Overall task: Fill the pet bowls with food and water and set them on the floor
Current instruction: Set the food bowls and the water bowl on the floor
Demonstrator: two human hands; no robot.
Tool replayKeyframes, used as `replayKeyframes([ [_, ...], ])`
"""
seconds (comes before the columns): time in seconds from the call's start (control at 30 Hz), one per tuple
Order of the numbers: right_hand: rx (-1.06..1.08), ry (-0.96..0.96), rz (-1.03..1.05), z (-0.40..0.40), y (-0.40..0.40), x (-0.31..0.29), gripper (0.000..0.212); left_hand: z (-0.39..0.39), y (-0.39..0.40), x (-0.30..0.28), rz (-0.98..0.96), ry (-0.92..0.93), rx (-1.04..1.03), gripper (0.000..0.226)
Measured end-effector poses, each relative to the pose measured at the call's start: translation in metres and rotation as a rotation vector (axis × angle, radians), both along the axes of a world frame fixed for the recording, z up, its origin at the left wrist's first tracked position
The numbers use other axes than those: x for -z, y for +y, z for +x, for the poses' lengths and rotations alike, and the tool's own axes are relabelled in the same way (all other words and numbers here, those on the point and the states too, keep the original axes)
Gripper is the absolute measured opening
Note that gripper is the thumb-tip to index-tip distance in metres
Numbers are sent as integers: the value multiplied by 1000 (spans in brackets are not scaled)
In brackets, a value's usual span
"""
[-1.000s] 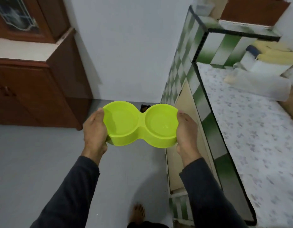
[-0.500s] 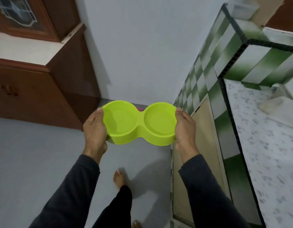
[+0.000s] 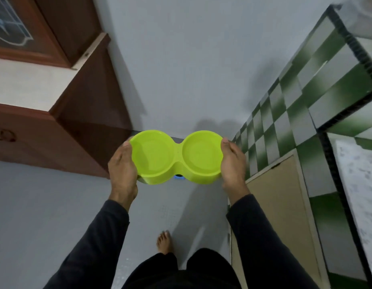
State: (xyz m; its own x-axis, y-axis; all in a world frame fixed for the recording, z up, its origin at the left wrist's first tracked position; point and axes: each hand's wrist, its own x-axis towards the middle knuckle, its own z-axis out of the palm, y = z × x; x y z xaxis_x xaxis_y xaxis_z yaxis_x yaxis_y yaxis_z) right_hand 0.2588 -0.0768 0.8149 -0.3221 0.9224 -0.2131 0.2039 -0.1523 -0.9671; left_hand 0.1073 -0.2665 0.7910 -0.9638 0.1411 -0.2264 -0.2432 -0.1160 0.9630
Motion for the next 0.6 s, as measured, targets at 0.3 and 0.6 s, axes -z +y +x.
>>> replayKeyframes([
  [0.3,-74,36,-15,-90,44,23,20,-77,35,24,0,-54,-9,30],
  [0.6,-238,-22,-11,-174,111,65,26,-140,79,62,-61,-32,-13,30],
])
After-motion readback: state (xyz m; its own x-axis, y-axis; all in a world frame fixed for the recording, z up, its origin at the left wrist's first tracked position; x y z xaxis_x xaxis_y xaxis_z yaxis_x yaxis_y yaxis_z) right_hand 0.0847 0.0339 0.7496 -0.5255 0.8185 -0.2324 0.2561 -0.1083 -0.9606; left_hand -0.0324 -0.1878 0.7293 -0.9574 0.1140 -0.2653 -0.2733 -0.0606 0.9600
